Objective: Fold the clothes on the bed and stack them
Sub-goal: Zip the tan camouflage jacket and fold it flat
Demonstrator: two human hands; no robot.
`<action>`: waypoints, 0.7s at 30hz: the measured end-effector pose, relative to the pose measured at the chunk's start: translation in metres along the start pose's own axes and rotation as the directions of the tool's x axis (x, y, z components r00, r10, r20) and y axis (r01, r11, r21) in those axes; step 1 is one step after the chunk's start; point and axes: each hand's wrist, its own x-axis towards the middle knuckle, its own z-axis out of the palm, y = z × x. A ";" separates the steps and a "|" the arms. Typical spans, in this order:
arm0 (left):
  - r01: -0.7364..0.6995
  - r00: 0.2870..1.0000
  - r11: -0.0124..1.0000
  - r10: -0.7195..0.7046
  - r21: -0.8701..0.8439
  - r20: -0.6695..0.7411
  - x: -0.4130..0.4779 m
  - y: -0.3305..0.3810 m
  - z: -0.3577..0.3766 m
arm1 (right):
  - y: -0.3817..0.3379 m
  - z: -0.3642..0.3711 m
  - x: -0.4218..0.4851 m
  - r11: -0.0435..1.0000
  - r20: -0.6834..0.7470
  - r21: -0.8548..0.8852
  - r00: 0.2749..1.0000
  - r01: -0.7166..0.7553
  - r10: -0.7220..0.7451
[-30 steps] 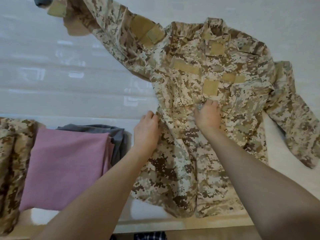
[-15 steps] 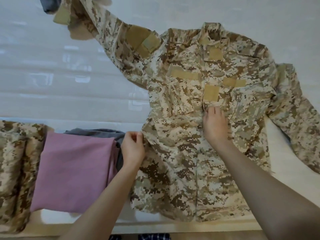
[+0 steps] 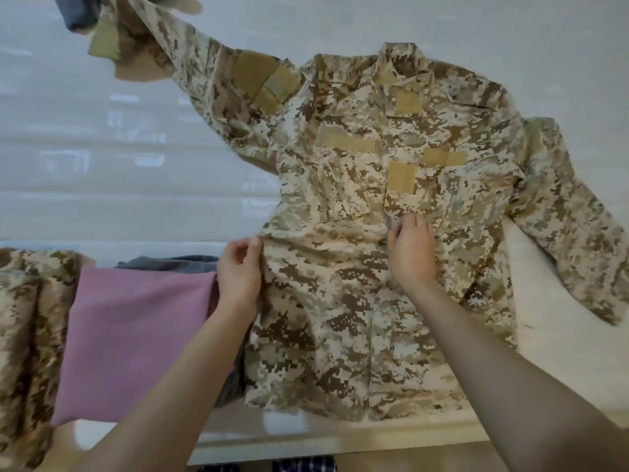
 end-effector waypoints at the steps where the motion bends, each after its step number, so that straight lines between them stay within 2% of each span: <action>1: 0.077 0.996 0.997 -0.077 0.001 -0.042 0.000 -0.004 0.000 | 0.000 0.000 0.000 0.999 0.001 0.037 1.000 -0.001 0.001; 2: 0.096 0.994 0.994 -0.093 0.044 -0.062 0.000 -0.006 0.002 | 0.000 0.001 0.000 0.998 0.000 0.059 1.000 0.006 -0.006; 4: 0.006 0.999 0.992 -0.001 0.125 -0.045 0.001 -0.004 0.007 | 0.002 0.000 0.000 0.997 0.000 0.078 1.000 0.019 -0.019; 7: -0.160 0.985 0.950 0.134 0.269 0.112 0.007 0.010 0.010 | 0.005 0.001 -0.003 0.996 0.007 0.082 0.999 0.040 -0.041; 9: -0.206 0.975 0.915 0.160 0.346 0.156 0.015 0.015 0.008 | 0.006 0.001 -0.007 0.997 0.031 0.064 0.998 0.044 -0.046; 11: -0.094 0.994 0.970 0.078 0.226 0.078 0.019 0.014 0.006 | 0.007 -0.001 -0.010 0.998 0.084 0.039 0.995 0.050 -0.053; 13: 0.101 0.993 0.991 -0.096 0.087 -0.065 0.014 0.008 0.004 | 0.008 -0.006 -0.014 0.997 0.157 0.070 0.987 0.028 -0.038; 15: 0.116 0.986 0.986 -0.100 0.121 -0.131 0.001 0.001 0.003 | 0.009 -0.013 -0.029 0.974 0.208 0.215 0.978 -0.064 0.019; 18: 0.004 1.000 0.958 -0.012 0.287 0.026 -0.044 -0.018 0.000 | 0.025 -0.022 -0.089 0.890 0.155 0.366 0.960 -0.273 0.231; 20: 0.023 0.994 0.937 -0.059 0.347 0.095 -0.078 -0.046 -0.012 | 0.041 -0.022 -0.146 0.875 0.078 0.353 0.942 -0.332 0.327; 21: 0.034 0.988 0.915 -0.091 0.402 0.124 -0.094 -0.060 -0.020 | 0.047 -0.022 -0.172 0.878 0.091 0.324 0.935 -0.352 0.342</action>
